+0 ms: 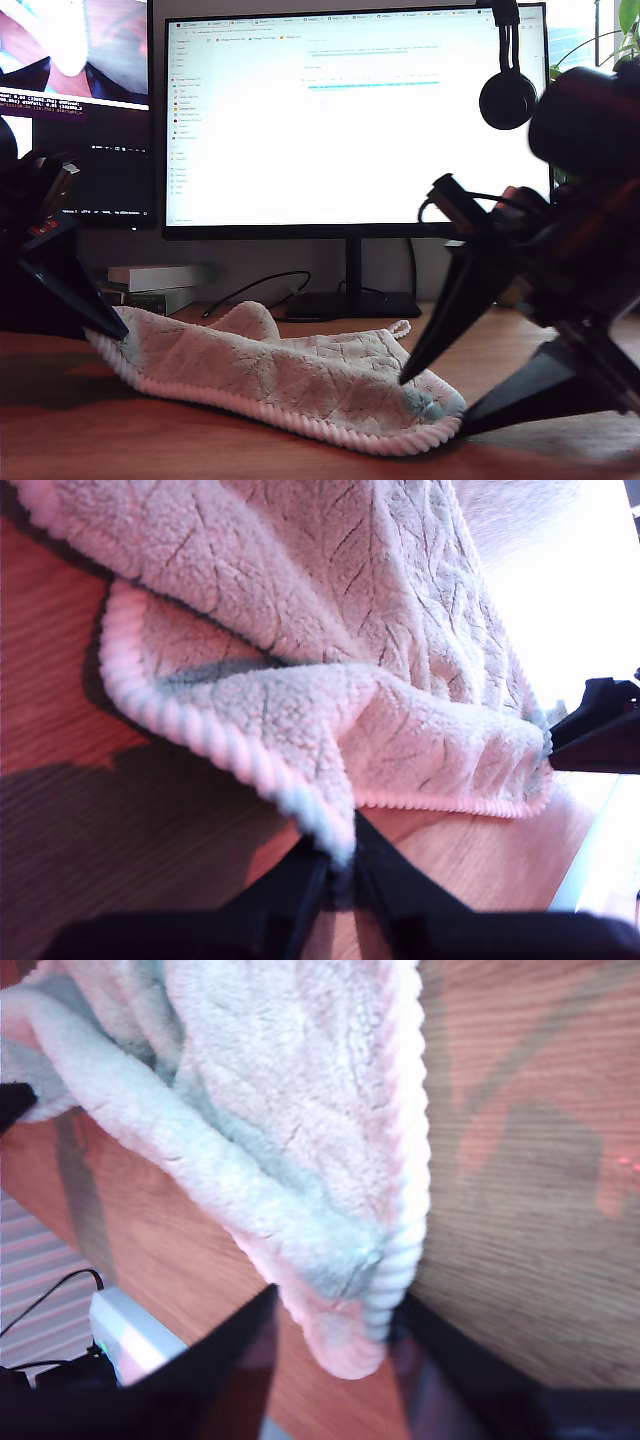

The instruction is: Fold the tea towel to a neat square and place it to the right

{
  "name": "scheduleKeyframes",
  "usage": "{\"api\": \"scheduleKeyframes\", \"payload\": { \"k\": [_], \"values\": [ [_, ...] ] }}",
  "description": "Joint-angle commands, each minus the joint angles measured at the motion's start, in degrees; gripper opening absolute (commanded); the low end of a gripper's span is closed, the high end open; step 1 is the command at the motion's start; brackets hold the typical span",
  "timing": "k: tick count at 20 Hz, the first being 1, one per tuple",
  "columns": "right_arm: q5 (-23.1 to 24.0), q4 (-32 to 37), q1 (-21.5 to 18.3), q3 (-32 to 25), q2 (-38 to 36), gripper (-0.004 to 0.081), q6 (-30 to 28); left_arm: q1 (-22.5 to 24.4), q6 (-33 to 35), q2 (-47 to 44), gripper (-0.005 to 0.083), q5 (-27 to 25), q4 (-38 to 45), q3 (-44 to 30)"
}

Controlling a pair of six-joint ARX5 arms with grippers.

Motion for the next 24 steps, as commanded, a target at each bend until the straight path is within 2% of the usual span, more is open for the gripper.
{"api": "scheduleKeyframes", "payload": {
  "k": [1, 5, 13, 17, 20, 24],
  "values": [
    [-1.29, -0.83, 0.63, -0.85, 1.38, 0.0138, -0.11, -0.20, 0.44, 0.28, -0.0024, 0.35, 0.20, 0.24],
    [-1.77, -2.25, 0.63, -0.85, 1.38, -0.0011, -0.35, -0.20, -0.22, 0.24, -0.0024, 0.33, -1.20, 0.24],
    [-9.18, -4.92, 0.63, 0.24, 1.20, -0.0013, -2.25, -0.20, -0.57, -5.05, -0.0024, 0.20, -11.69, 0.24],
    [-10.16, -13.35, 0.37, 3.34, 1.20, -0.0013, -8.02, -0.20, -0.07, -8.15, -0.0024, -0.20, -18.71, 0.24],
    [-9.35, -22.23, -0.22, 6.86, 1.20, -0.0013, -15.12, -0.24, 1.25, -8.41, -0.0024, -0.39, -24.33, 0.24],
    [-1.05, -35.28, -1.03, 10.60, 1.20, -0.0013, -23.85, -2.64, 1.49, -8.41, -0.0024, -0.66, -29.16, 0.24]
  ]
}}
